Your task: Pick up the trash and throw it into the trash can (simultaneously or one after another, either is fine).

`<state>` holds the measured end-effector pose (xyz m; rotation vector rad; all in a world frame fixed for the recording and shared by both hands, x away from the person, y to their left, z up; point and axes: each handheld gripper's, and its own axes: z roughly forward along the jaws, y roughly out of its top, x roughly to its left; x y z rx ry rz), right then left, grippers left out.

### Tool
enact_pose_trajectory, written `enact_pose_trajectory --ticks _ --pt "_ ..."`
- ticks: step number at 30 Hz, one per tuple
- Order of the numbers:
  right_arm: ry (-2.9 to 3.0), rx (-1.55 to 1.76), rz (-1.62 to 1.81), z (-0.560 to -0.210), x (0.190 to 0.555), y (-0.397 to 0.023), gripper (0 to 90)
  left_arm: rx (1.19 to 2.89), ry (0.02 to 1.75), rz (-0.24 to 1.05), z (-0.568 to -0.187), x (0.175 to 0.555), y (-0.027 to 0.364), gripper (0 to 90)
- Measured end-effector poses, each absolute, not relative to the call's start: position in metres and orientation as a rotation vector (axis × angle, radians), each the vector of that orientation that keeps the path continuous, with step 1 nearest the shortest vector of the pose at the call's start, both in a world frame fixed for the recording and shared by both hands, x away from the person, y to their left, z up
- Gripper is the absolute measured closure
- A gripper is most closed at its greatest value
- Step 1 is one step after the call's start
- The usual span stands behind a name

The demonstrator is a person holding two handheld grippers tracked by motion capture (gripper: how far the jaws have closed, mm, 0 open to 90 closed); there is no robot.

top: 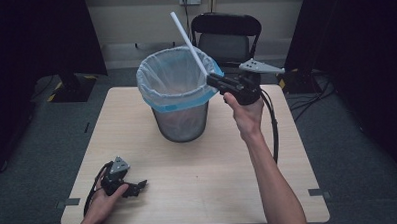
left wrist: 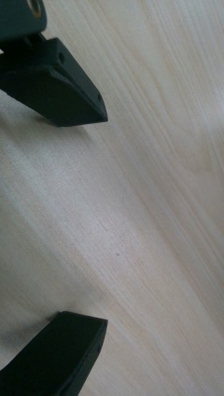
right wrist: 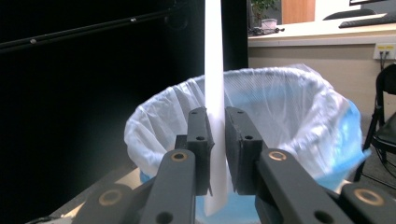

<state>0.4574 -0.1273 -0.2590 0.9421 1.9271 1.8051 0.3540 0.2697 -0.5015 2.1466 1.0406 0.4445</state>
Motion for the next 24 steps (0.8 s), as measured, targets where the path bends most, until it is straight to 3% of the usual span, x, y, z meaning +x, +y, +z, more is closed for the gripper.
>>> enact_pose_trajectory --ticks 24 --pt "2.010 0.886 1.819 -0.238 0.508 -0.091 81.2 2.146 1.041 0.444 -0.502 0.354 0.270 2.8"
